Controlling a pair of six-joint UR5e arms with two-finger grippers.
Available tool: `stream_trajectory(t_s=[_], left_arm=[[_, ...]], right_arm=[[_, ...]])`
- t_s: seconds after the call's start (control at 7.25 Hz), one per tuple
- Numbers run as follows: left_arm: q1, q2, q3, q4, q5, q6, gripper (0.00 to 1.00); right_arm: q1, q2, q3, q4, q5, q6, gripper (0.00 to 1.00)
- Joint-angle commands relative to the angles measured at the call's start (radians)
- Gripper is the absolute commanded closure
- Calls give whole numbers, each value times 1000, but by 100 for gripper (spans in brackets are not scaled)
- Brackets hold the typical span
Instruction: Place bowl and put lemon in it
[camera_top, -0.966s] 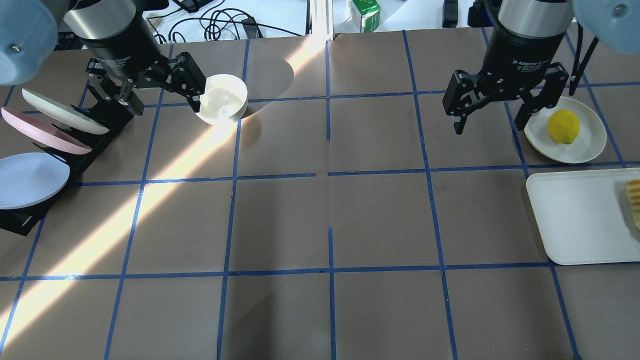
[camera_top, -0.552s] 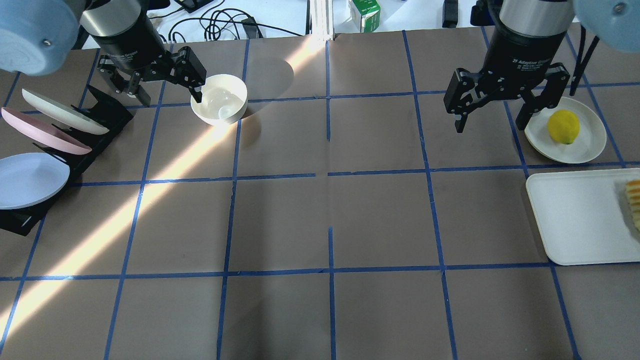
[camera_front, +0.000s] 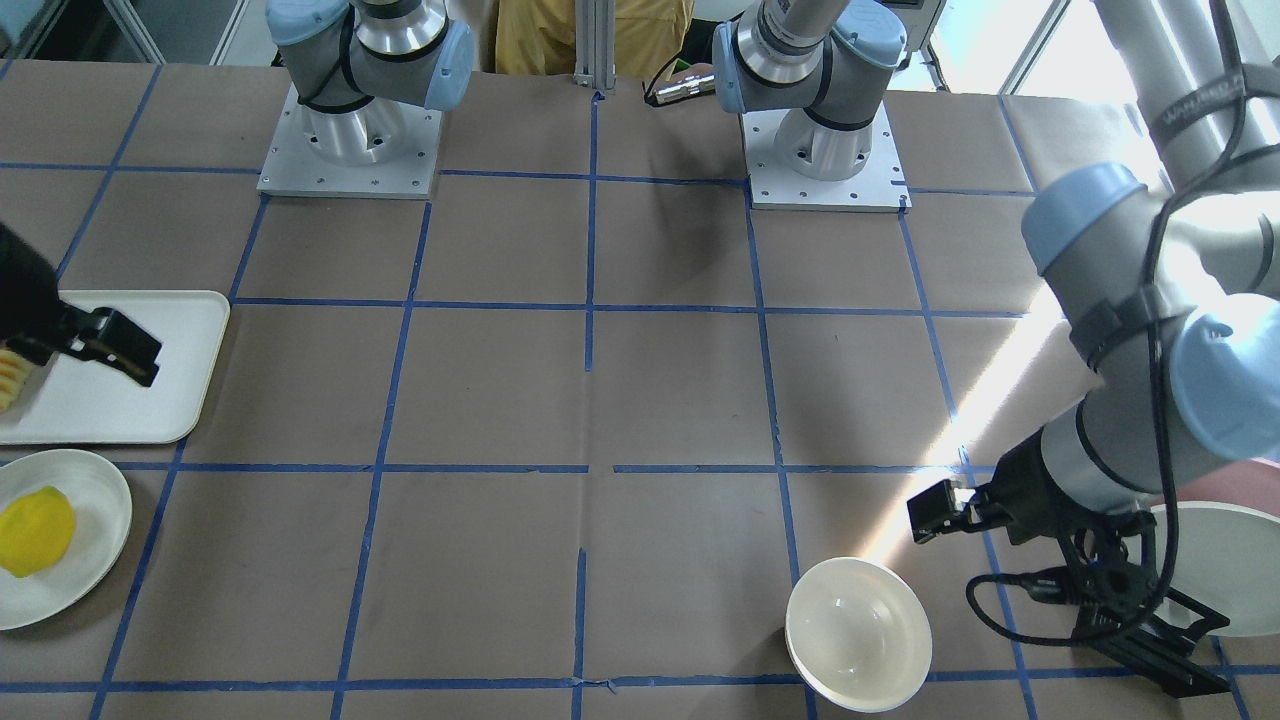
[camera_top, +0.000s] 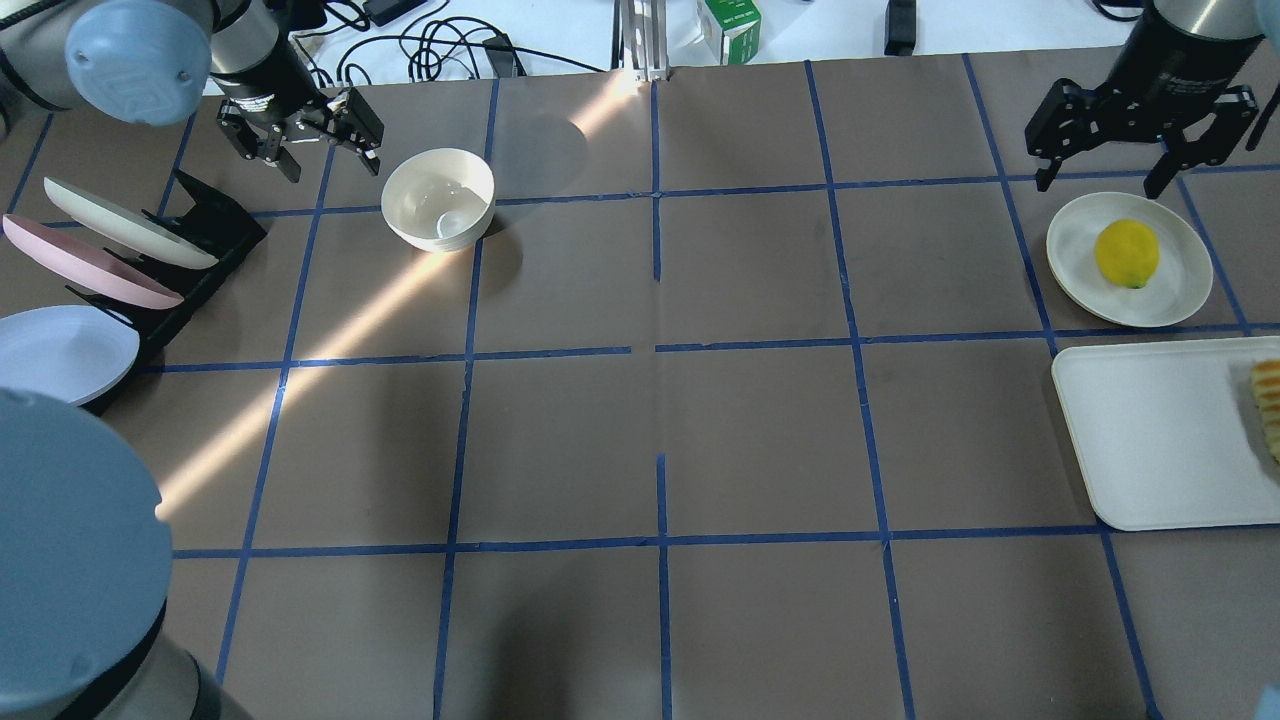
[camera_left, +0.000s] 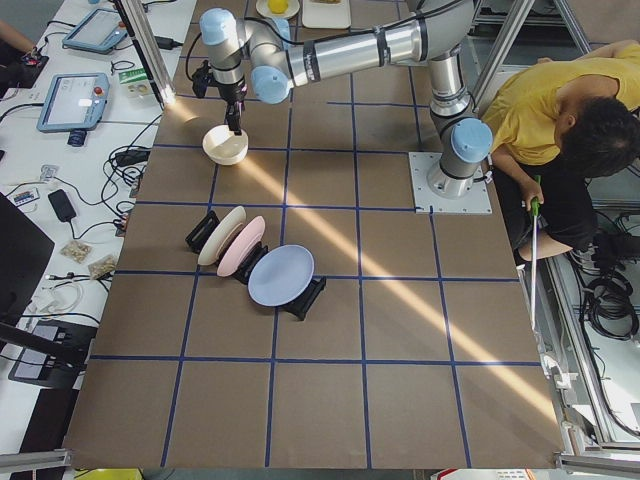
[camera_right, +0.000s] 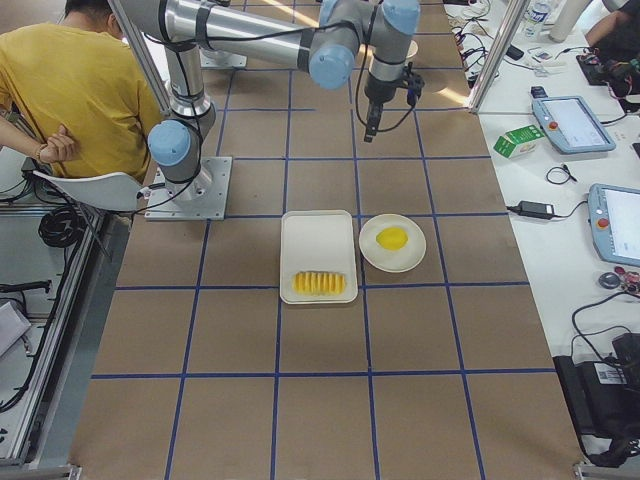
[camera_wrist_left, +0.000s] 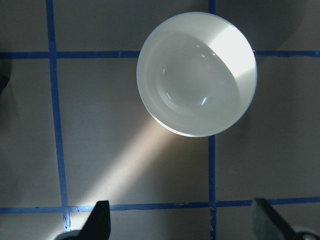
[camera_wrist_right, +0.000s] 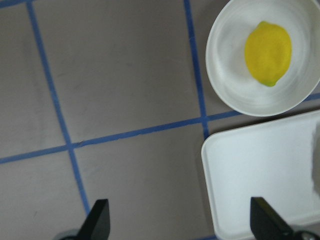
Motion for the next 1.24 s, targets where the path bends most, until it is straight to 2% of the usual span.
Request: stream_trajectory(t_s=[0.0, 0.14, 0.28, 0.97, 1.1], left_arm=[[15, -143, 14, 131, -4, 20, 0], [12, -172, 9, 144, -5, 23, 0], [0, -181, 4, 147, -5, 28, 3], [-6, -220, 6, 190, -11, 51, 34], [-8, -223, 6, 201, -11, 51, 37]], right_arm=[[-137, 177, 0, -251, 2, -161, 0], [-171, 248, 0, -363, 8, -186, 0], [-181, 284, 2, -386, 8, -189, 0], [-181, 384, 24, -414, 1, -236, 2], [-181, 388, 29, -413, -1, -237, 38]])
